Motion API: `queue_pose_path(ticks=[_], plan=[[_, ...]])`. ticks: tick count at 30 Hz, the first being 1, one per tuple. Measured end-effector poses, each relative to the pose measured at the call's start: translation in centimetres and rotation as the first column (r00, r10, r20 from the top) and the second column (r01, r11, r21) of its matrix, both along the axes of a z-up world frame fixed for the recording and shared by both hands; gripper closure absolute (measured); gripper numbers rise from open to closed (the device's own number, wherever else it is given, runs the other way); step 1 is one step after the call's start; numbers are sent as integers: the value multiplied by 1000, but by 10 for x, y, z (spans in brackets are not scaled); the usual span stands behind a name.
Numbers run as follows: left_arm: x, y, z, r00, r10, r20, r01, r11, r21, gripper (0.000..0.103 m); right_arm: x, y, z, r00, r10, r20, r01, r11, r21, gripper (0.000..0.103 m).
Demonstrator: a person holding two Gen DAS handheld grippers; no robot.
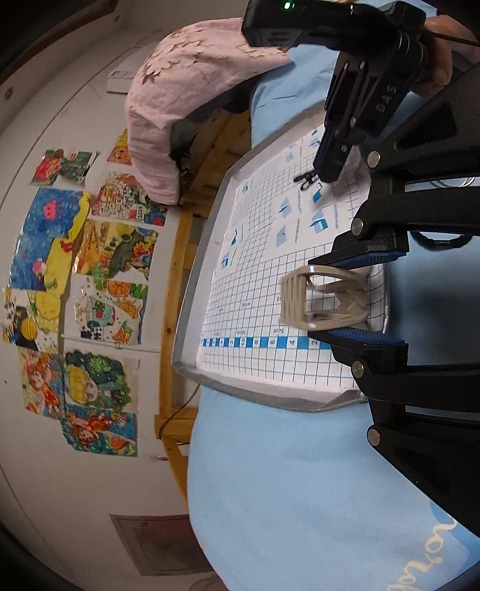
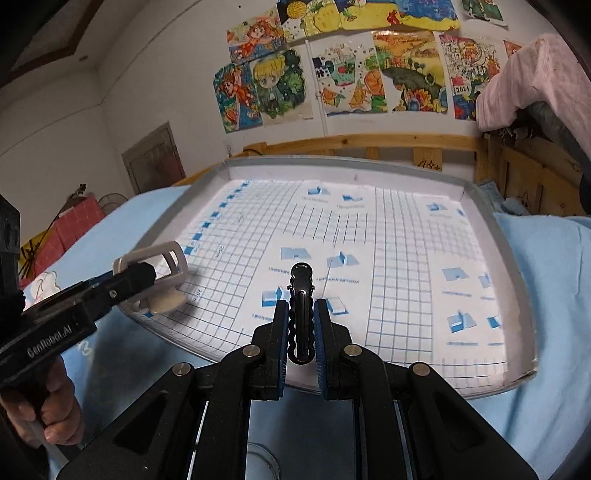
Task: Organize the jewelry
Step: 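Drop the claw clip in the tray with left tool while right tool drops hair tie, then lift both open tools away from the tray toward the remaining jewelry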
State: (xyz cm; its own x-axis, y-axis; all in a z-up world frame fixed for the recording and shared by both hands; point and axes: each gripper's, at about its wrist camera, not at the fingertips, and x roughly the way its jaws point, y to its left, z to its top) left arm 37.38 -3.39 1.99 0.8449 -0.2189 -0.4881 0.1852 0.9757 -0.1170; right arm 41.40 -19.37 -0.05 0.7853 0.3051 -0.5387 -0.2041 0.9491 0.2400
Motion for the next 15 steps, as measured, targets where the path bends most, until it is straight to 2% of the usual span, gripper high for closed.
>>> queue_pose_path(ticks=[2, 4, 6, 7, 8, 11, 13, 15], plan=[[0, -3, -1, 1000, -11, -4, 11, 1000, 6, 73, 0, 1, -5, 1000, -2, -11, 2, 1000, -4, 91], [0, -4, -2, 1000, -8, -12, 8, 1000, 9, 63, -1, 0, -11, 1000, -7, -24, 7, 1000, 1, 90], [-3, -2, -1, 1000, -5, 3, 5, 1000, -8, 41, -3, -6, -14, 999, -19, -29, 20, 1000, 17, 78], [-7, -1, 0, 1000, 1, 22, -1, 1000, -20, 37, -4, -8, -14, 999, -21, -28, 22, 999, 28, 73], [-10, 0, 2, 999, 8, 35, -8, 1000, -26, 34, -7, -12, -15, 999, -27, -28, 28, 999, 41, 63], [-17, 6, 10, 998, 27, 48, -24, 998, -62, 29, -14, -20, -11, 999, -50, -17, 51, 997, 62, 58], [-25, 10, 16, 997, 45, 63, -39, 994, -103, 24, -21, -27, -8, 998, -69, -6, 70, 995, 75, 50], [-40, 15, 24, 994, 67, 92, -54, 989, -137, 15, -35, -35, 0, 996, -83, 23, 80, 992, 98, 39]])
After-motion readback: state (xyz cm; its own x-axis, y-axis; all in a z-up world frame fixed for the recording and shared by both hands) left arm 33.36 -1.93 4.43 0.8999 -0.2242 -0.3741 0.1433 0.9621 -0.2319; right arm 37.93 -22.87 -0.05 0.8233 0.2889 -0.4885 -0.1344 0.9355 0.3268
